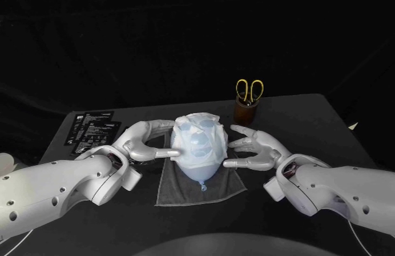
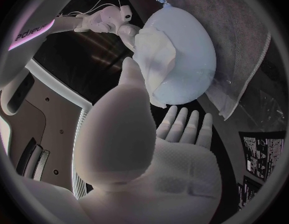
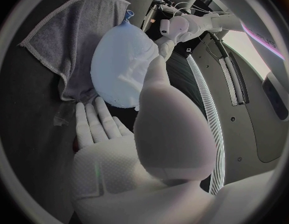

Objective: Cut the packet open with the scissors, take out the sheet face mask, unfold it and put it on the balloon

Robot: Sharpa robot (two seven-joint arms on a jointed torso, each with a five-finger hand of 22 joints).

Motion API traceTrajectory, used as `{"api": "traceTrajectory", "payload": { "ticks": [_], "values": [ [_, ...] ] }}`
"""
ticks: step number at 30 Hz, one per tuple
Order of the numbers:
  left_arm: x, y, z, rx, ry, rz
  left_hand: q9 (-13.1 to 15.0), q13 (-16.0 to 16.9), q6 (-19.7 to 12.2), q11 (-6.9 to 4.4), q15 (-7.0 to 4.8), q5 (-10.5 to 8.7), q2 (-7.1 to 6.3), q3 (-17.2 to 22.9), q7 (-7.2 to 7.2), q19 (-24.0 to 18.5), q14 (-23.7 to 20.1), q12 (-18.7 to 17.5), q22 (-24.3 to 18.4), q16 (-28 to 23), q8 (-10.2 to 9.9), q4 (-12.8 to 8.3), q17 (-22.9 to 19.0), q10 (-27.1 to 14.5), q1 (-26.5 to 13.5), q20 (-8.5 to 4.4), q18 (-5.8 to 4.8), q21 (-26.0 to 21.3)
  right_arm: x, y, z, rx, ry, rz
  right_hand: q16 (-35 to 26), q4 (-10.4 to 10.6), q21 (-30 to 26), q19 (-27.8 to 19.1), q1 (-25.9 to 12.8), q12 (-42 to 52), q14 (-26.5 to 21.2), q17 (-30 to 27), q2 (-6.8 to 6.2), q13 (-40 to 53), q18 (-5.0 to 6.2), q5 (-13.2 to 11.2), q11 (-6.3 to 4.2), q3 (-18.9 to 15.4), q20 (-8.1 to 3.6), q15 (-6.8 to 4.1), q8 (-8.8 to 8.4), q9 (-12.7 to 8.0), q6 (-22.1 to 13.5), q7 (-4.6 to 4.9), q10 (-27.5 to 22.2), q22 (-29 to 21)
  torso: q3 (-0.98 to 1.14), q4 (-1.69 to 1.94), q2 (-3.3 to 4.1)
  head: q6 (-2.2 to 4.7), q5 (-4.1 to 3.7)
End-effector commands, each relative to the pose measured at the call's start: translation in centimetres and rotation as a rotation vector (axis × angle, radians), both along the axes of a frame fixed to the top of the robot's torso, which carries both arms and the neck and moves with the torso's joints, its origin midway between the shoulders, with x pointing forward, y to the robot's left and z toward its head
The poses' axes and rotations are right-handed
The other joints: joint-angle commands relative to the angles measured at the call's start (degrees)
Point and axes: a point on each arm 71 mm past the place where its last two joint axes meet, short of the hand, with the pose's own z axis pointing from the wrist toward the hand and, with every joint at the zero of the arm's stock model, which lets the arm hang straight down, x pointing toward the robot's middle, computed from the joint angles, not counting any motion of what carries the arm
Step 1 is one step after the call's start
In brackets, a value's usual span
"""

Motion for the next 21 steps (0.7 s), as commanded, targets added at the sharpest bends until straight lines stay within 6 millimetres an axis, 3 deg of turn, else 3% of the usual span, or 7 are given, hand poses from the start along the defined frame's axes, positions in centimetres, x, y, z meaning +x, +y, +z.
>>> {"api": "traceTrajectory", "payload": {
  "ticks": [1, 8, 21],
  "values": [
    [-0.1, -0.5, 0.2, 0.014, -0.036, -0.019, -0.1, -0.1, -0.6, 0.20, -0.13, 0.08, 0.09, -0.4, 2.48, -0.6, -0.4, -0.3, -0.1, -0.3, -0.2, -0.1, -0.1, -0.4, -0.6, 0.01, -0.66, -0.2, -0.2, 0.7, 0.0, 0.001, 0.000, 0.027, -0.2, 0.0, -0.2, -0.6, -0.5, 0.3, -0.7, -0.2, -0.41, -0.1, -0.89, 0.3, -0.12, -0.6, 0.01, 0.00, -0.17, -0.1, -0.5, 8.79, -0.6, -0.4, -0.04, 0.05, 0.01, -0.25, -0.11],
    [-0.1, -1.4, 0.0, 0.019, -0.025, -0.050, -0.1, -0.1, -0.9, 0.51, -0.22, 0.09, 0.07, -0.4, 2.87, -1.0, -1.1, -0.3, -0.3, -0.6, -0.3, -0.1, -0.2, -1.4, -0.5, -0.02, -0.64, -0.4, -0.3, 1.7, -0.1, 0.010, 0.011, 0.034, -0.8, 0.0, -0.5, -4.3, -2.3, 0.8, -2.7, -1.1, -1.00, -0.5, -1.22, 0.4, -0.11, -1.1, 0.05, 0.26, -0.10, -0.2, -0.8, 9.00, -1.6, -2.7, -0.07, 0.07, 0.00, -0.59, -0.15],
    [0.5, -1.7, -0.5, 0.050, -0.010, -0.027, 0.1, -0.1, -0.7, 1.05, -0.32, 0.13, 0.12, -0.3, 3.44, -1.4, -1.0, -0.2, -0.5, -0.7, -0.2, -0.1, -0.2, -1.8, 0.0, -0.10, -0.56, -0.6, 0.6, 2.4, -0.8, -0.024, 0.023, -0.028, -0.4, 0.1, -0.4, -5.2, -4.9, 2.0, -1.0, -0.8, -0.93, -0.7, -1.01, 0.5, -0.63, -1.0, 0.07, 0.00, 0.53, 1.0, 1.1, 9.23, -1.9, -3.5, 0.00, -0.04, 0.02, -0.72, -0.10]
  ]
}}
